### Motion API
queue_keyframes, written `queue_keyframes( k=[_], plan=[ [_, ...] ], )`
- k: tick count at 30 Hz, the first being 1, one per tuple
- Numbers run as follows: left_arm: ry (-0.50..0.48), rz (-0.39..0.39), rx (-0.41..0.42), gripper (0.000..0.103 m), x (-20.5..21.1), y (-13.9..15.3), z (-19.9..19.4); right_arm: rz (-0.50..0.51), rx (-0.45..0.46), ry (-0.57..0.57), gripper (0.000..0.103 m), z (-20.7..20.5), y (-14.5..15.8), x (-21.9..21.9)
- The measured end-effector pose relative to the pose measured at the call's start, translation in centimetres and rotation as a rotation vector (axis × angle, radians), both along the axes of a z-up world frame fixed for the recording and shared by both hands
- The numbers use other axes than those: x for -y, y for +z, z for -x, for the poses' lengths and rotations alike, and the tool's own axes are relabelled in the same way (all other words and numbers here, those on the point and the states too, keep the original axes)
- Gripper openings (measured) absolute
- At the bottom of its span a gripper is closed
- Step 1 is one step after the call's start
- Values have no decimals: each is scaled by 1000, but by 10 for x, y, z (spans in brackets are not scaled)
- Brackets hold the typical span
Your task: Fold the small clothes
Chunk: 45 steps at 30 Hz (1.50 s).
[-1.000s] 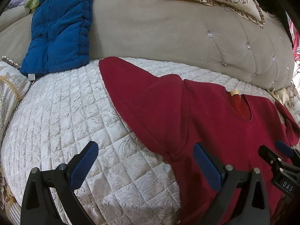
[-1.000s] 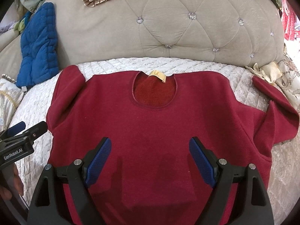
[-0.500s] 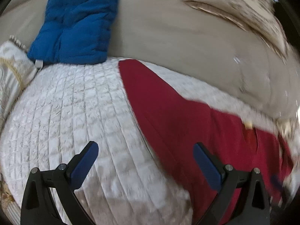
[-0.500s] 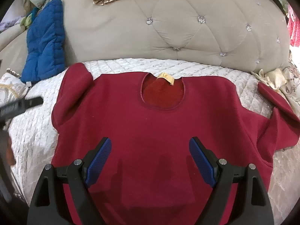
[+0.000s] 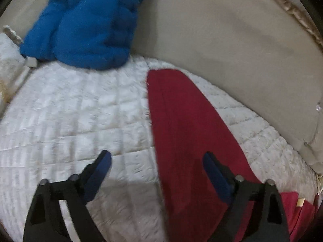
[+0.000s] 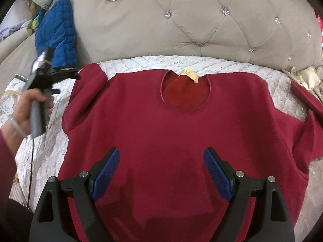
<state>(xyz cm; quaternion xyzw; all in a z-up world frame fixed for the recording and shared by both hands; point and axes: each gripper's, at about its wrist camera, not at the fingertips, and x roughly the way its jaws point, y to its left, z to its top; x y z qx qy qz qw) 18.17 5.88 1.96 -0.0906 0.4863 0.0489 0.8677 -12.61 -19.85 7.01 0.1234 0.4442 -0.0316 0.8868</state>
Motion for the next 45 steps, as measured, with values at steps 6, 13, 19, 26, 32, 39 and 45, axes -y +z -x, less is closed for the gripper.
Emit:
queue_keyframes(
  k=[6,13,19,26,32,39,45],
  plan=[
    [-20,-12,87,39,9,-7,-1,-10,-20,-9,67,-1,-6,5],
    [-110,203,127,7,11,31,16,-26,-15,-40,67,7,-2,17],
    [-374,284,249,7,64,110,87,-18,20,-94,67,20,17,38],
    [-674,358,230,9,157,130,193,-10,62,-209,67,51,43,75],
    [-777,237,-5,52,214,71,238,-44,34,-318,67,75,43,109],
    [-653,55,188,92,150,112,259,-65,68,-279,67,74,48,112],
    [-437,-94,203,93,93,85,234,-81,29,-197,67,29,34,100]
  ],
)
